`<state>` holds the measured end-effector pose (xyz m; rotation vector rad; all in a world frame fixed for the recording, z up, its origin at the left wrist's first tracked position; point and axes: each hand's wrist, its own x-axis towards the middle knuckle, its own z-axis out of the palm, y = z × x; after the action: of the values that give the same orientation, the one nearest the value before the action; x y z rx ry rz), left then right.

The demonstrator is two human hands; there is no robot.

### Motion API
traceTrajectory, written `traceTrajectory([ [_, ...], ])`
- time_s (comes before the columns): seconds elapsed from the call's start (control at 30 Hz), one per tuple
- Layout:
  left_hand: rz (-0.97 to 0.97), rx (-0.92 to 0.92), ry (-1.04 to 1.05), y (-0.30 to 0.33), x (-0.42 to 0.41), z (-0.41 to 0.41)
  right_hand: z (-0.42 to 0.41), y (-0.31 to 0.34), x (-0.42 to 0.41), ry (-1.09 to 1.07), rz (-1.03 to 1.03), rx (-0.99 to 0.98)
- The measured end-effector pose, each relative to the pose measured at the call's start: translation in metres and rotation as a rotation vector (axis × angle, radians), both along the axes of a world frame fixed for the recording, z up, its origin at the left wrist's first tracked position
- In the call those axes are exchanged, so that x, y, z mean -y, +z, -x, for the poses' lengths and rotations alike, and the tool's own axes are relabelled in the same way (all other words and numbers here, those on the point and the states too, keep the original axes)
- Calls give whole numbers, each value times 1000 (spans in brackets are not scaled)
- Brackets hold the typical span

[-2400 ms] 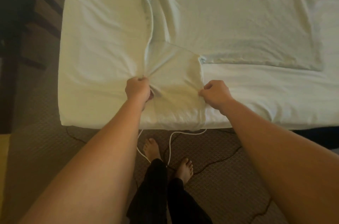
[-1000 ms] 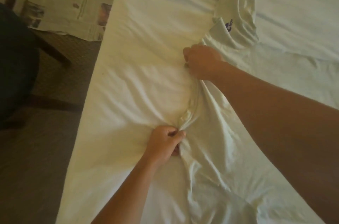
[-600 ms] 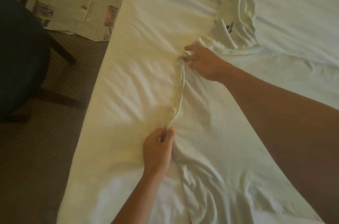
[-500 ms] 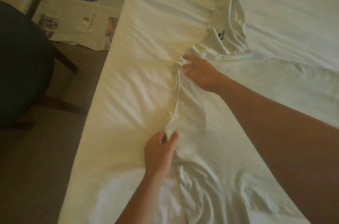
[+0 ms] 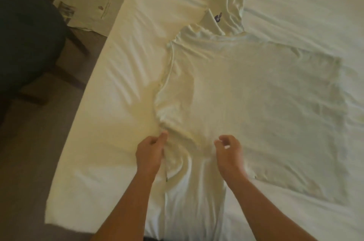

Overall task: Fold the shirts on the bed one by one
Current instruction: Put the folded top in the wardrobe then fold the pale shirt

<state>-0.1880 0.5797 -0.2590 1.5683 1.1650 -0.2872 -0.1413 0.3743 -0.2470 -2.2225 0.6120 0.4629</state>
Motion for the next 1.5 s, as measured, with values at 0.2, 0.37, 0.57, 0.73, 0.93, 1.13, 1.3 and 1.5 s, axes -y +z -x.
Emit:
traceTrajectory([
  [0.2,30,-171,-238,8,21,29,86,0,43,-70,-59,-214],
  [0.37,-70,-239,-215,3,4,46,90,-2,62,218,-77,-368],
  [0.57,-628,-314,-366,19,55,45,82,8,123,401,42,-258],
  [0.73,-915,145,-989,12,138,34,74,-6,217,632,474,82],
  [0.93,-939,132,-1529,-7,177,15,57,-17,312,806,774,201],
  [1.13,-1007,52,-1669,-3,182,2,58,-22,365,754,802,133],
  [1.3,-792,-90,-1672,5,174,-11,61,-16,378,792,765,76],
  [1.5,-530,-127,-1493,12,158,-34,33,-2,380,769,690,-99],
])
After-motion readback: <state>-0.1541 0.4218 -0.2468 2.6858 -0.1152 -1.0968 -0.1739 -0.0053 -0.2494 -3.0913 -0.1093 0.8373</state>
